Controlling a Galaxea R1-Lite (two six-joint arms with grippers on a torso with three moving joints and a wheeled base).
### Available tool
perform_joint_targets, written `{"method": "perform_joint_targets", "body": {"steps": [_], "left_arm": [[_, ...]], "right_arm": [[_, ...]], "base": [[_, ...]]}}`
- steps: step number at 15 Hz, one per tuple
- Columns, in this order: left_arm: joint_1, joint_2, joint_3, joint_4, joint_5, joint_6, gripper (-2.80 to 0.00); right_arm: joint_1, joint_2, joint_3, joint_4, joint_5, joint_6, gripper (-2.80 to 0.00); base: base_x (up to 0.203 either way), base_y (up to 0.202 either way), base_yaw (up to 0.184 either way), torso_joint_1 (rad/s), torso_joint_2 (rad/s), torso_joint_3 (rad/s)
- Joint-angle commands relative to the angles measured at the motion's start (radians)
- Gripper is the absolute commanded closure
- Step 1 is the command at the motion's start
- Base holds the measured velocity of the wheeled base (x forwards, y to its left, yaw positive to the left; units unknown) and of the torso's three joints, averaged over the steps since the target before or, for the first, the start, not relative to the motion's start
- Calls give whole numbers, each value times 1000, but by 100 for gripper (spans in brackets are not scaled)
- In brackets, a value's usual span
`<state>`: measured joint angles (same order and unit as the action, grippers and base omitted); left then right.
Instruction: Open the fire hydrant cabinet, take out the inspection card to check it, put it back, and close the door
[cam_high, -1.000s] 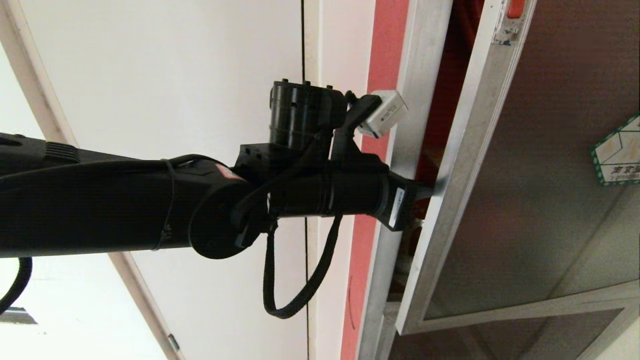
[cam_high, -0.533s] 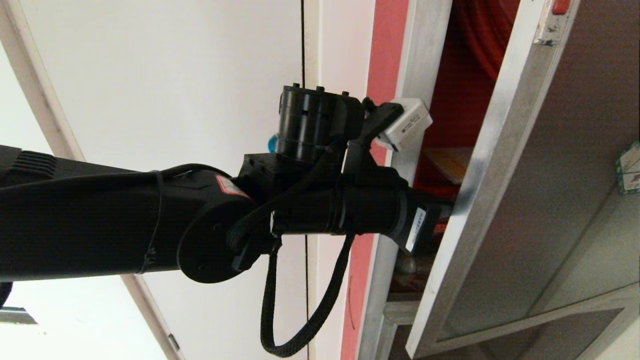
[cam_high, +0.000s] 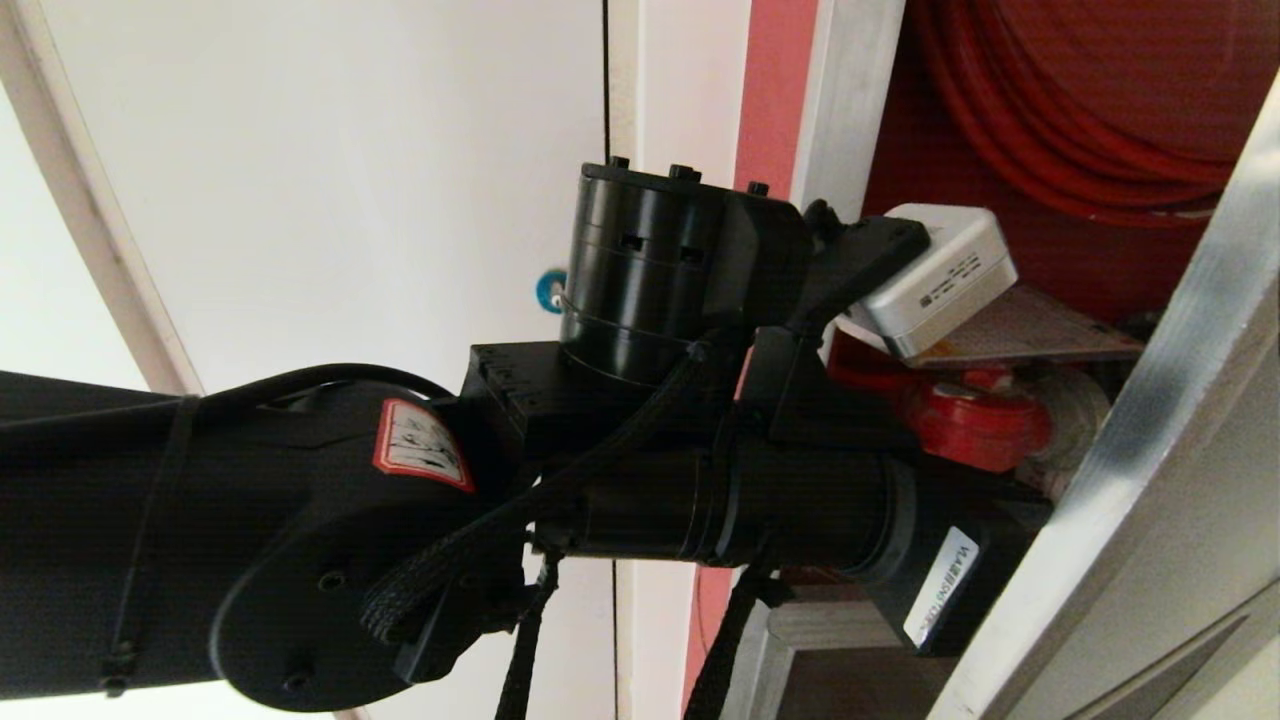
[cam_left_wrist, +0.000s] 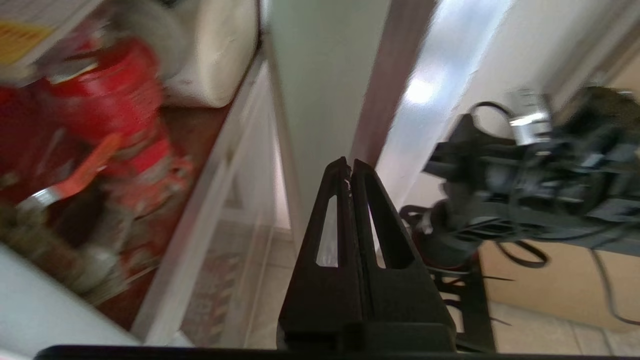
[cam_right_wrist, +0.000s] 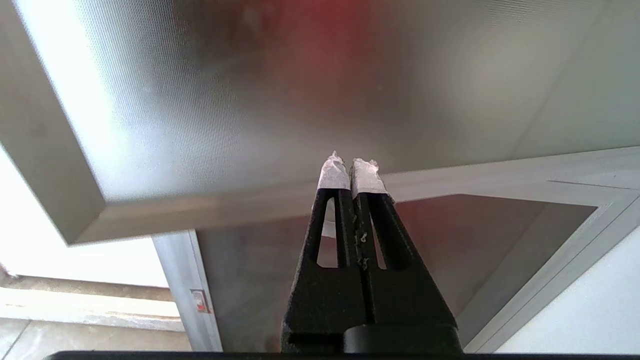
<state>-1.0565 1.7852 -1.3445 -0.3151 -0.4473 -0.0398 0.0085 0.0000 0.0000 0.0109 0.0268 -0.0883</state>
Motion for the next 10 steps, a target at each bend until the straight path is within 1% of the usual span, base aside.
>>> {"method": "perform_joint_targets", "body": {"steps": [1,4,7,10], "left_arm": [[-29,-25,4,-2,1,-1,0],[-86,-41,5,-2,6,-2,0],[-127,-51,28,-2,7,-2,0],[-135,-57,41,-2,7,-2,0]], "right_arm": [[1,2,0,0,1,-1,0],[0,2,0,0,1,-1,0],[1,2,0,0,1,-1,0],[1,2,0,0,1,-1,0]], "base": [[0,0,0,0,0,0],[0,0,0,0,0,0],[0,0,0,0,0,0],[0,0,0,0,0,0]]}}
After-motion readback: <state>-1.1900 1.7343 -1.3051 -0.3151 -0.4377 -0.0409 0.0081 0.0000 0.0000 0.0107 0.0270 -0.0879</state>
